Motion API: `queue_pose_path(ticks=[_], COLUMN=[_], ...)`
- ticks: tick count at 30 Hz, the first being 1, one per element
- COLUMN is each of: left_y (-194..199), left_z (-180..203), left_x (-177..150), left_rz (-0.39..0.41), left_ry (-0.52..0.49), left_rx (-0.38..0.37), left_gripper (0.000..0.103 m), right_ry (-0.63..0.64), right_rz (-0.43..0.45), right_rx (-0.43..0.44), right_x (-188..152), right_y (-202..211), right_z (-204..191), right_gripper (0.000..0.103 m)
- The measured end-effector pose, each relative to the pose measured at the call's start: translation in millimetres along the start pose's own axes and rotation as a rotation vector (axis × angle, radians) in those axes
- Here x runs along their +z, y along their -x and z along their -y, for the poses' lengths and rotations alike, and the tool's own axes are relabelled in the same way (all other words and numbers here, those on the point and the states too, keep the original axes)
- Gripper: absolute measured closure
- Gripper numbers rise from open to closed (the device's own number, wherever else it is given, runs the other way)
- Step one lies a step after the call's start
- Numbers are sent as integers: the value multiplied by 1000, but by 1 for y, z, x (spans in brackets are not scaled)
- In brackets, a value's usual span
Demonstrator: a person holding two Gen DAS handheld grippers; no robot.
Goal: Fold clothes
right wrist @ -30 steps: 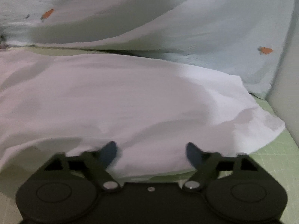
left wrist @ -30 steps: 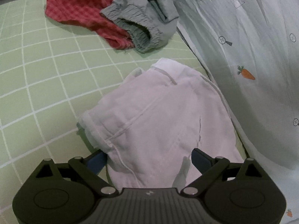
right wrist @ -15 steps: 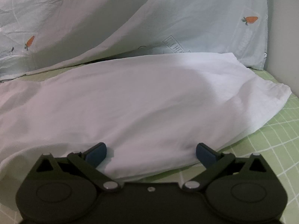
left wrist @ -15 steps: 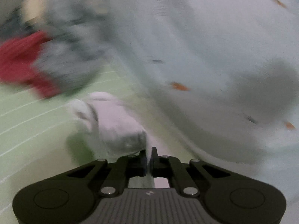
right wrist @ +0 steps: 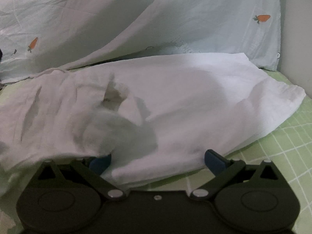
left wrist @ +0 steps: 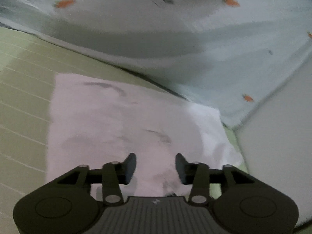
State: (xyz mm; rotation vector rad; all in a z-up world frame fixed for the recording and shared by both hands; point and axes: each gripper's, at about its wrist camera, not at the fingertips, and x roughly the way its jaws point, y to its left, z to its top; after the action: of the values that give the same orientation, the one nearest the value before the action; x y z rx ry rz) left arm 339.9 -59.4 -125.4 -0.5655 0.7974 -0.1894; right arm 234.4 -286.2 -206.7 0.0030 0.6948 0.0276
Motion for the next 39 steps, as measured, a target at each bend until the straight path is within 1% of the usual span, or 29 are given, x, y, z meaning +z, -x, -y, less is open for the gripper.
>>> queue_pose_path(ticks=[2, 3, 5, 6, 7, 8, 9, 10, 12, 14, 15, 17, 18, 19, 20, 21, 23, 24, 25, 26, 27, 29, 31, 33, 34, 37, 38, 39], left_y=[6, 9, 10, 10, 8, 5, 2, -1, -7, -12, -13, -17, -19, -21, -22, -22, -21, -21, -20, -20, -19, -18, -20, -20, -21, -29, -32, -34], left_z=[-19, -27, -42, -50, -57, -63, -68, -72, -77, -80, -81, -84, -85, -86, -87, -88, -88, -88, -89, -89, -89, -90, -90, -87, -85, -77, -74, -70], left_x=[5, 6, 2, -1, -4, -7, -10, -14, -20, -21, -21, -18, -17, -18, -18, -20, -22, -22, -22, -22, -23, -24, -23, -23, -24, -27, -28, -28], left_rz=[34, 45, 29, 17, 3, -14, -32, -49, -74, -83, -86, -86, -87, -89, -91, -92, -90, -88, -86, -84, -82, -79, -78, -76, -82, -105, -109, -112], left_ry=[41, 57, 82, 94, 106, 118, 128, 136, 146, 147, 144, 138, 140, 147, 156, 163, 169, 171, 173, 176, 180, 187, 191, 184, 171, 111, 89, 67], left_rx=[87, 135, 230, 277, 312, 339, 359, 369, 380, 391, 396, 404, 404, 402, 399, 397, 398, 399, 399, 398, 400, 402, 398, 384, 384, 416, 430, 442], left_gripper=[52, 50, 50, 50, 50, 50, 50, 50, 50, 49, 46, 43, 42, 42, 42, 42, 40, 38, 36, 36, 36, 36, 35, 34, 34, 34, 34, 34], right_ry=[-11, -42, -106, -145, -179, -208, -236, -260, -309, -360, -376, -391, -391, -381, -368, -338, -270, -246, -234, -214, -173, -88, 4, 6, -9, -55, -65, -75], right_rz=[-44, -76, -134, -140, -135, -124, -111, -98, -90, -86, -82, -94, -104, -120, -138, -161, -204, -215, -220, -216, -185, -116, 3, 85, 117, 152, 112, 41], right_rx=[21, 40, 78, 101, 121, 132, 146, 169, 239, 305, 338, 407, 437, 464, 487, 484, 428, 415, 422, 431, 447, 481, 534, 569, 563, 508, 486, 452], right_x=[5, 10, 18, 22, 24, 26, 28, 31, 36, 40, 41, 44, 46, 47, 48, 49, 52, 55, 59, 65, 75, 95, 118, 138, 147, 158, 155, 148], right_y=[2, 3, 6, 10, 16, 23, 29, 35, 41, 42, 41, 35, 32, 27, 21, 13, -4, -11, -17, -20, -17, -7, 17, 34, 39, 37, 28, 14], right_z=[5, 10, 19, 24, 29, 32, 35, 38, 42, 43, 42, 37, 33, 27, 21, 14, 0, -5, -9, -13, -18, -27, -35, -32, -28, -12, -7, -4], right_gripper=[0, 0, 4, 11, 16, 18, 25, 37, 54, 54, 52, 37, 20, 11, 11, 11, 11, 21, 49, 66, 85, 88, 91, 91, 91, 90, 89, 84])
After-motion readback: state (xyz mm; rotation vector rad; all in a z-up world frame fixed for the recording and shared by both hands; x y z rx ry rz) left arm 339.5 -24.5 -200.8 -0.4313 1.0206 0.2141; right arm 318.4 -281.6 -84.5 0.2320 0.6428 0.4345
